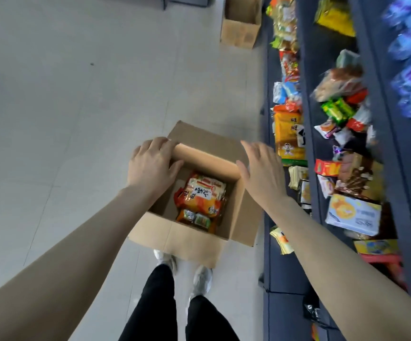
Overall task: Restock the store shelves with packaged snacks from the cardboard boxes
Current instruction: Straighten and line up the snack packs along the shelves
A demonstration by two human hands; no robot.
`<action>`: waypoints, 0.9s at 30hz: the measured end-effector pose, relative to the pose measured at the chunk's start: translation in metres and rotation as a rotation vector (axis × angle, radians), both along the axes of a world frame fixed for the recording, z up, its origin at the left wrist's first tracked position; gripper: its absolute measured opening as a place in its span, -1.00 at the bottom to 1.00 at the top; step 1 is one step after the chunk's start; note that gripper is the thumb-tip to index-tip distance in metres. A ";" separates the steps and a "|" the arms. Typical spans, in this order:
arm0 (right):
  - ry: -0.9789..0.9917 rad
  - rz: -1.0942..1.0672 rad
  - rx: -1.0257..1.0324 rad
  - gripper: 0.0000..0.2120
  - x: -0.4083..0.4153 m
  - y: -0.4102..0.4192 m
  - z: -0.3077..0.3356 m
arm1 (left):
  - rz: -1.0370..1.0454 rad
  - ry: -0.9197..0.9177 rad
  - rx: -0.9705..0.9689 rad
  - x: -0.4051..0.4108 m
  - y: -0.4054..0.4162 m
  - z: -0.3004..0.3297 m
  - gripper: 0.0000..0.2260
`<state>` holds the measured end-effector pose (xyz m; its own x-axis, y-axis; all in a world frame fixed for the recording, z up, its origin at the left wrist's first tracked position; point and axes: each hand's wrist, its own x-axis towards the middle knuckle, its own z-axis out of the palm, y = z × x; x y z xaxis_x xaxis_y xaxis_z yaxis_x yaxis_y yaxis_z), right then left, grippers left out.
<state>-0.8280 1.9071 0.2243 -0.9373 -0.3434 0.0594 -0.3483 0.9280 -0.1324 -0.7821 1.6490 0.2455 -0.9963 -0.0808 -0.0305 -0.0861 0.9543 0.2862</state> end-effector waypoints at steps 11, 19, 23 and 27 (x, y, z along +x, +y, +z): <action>-0.375 -0.122 0.091 -0.49 -0.028 -0.016 -0.213 | 0.010 -0.362 0.095 -0.049 -0.021 -0.222 -0.54; -0.624 -0.139 0.165 -0.44 -0.050 -0.026 -0.424 | 0.070 -0.604 0.078 -0.040 -0.006 -0.426 -0.45; -0.715 -0.157 0.190 -0.41 -0.070 -0.030 -0.514 | 0.085 -0.643 0.129 -0.036 0.000 -0.502 -0.44; -0.761 -0.198 0.151 -0.39 -0.084 -0.032 -0.588 | 0.041 -0.649 0.135 -0.055 0.002 -0.570 -0.41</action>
